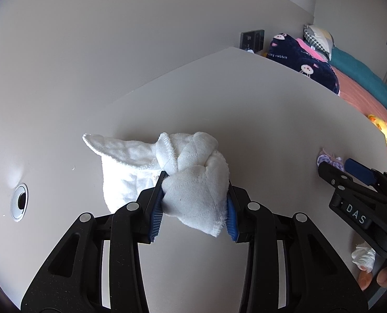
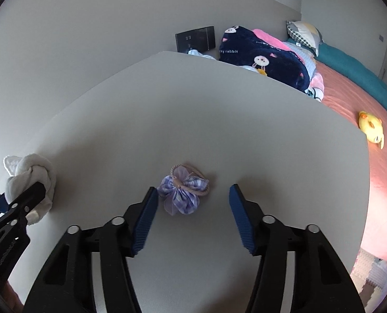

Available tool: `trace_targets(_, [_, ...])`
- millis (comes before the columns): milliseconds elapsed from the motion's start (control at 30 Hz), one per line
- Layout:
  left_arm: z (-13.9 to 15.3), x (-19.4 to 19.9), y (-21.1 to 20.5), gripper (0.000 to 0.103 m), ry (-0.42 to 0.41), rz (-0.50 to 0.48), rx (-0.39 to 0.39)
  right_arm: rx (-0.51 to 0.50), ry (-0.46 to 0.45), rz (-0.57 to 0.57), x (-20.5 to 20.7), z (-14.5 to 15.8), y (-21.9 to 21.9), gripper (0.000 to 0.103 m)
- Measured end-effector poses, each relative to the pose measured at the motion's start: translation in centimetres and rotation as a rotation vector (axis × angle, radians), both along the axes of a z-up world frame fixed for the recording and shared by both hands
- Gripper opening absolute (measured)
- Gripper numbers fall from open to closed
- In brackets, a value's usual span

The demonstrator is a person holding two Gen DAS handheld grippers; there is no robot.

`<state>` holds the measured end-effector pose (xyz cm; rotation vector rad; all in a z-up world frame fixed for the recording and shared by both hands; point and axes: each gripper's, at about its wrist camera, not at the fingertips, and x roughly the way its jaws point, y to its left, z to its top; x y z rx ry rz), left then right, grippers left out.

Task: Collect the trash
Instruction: 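Hold the towel in the left gripper while the right gripper grasps the purple scrunchie, then carry the towel and purple scrunchie over the black bin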

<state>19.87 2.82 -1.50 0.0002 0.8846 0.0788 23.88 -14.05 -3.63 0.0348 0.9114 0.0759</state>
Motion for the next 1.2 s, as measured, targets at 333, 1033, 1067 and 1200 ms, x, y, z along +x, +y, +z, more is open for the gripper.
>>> trace_targets(333, [-0.2,-0.1,-0.6,0.039,-0.002,-0.011,0.038,-0.025,-0.007,0.060,0.0,0.1,1.0,0.021])
trace_targets(1033, [1.5,-2.2,-4.2,0.039,-0.030,-0.082,0.082,0.061,-0.025,0.048,-4.5,3.1,-2.7,0.019])
trace_targets(1067, [1.8,-2.5,-4.6,0.039,-0.034,-0.090,0.085,0.067,-0.026,0.044,-4.9,3.2,-3.0,0.019])
trace_targets(1200, [2.9,-3.9,-6.2,0.039,-0.052,-0.117,0.094,0.088,-0.034,0.030,-6.3,3.9,-4.1,0.019])
